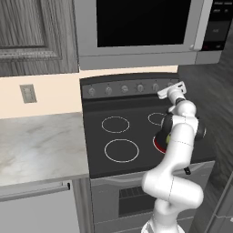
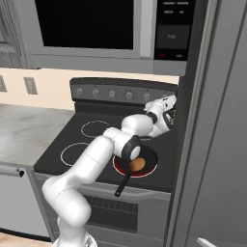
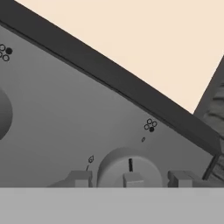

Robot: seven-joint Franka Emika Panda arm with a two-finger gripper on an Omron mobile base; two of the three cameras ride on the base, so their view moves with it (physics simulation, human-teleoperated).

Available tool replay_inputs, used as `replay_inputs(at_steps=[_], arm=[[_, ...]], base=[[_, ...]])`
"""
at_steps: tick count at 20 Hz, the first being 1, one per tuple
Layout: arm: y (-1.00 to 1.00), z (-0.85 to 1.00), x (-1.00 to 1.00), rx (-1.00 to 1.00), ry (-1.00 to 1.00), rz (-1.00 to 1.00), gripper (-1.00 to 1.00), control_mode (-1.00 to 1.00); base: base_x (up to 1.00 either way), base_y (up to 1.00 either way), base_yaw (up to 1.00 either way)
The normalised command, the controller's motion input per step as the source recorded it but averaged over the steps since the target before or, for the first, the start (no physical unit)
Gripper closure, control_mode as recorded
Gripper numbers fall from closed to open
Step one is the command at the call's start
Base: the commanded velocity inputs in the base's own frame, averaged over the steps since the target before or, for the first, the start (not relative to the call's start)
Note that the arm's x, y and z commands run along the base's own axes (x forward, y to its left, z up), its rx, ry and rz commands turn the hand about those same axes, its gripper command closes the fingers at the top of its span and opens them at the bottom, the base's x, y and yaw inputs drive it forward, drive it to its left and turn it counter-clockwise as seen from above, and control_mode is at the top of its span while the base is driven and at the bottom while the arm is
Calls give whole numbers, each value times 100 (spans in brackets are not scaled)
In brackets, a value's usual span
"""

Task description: Put the lemon wedge and potato in the pan. Then turn on the front right burner and set the heat to medium.

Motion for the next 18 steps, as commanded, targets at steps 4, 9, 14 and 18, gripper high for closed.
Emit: replay_inputs(at_steps=[4,9,14,18], arm=[[0,-11,1,-12,0,14,100,-100],[-2,-20,1,-23,0,18,100,-100],[0,-14,0,-26,0,15,100,-100],[0,-16,0,-29,2,12,100,-100]], base=[[0,0,0],[0,0,0],[0,0,0],[0,0,0]])
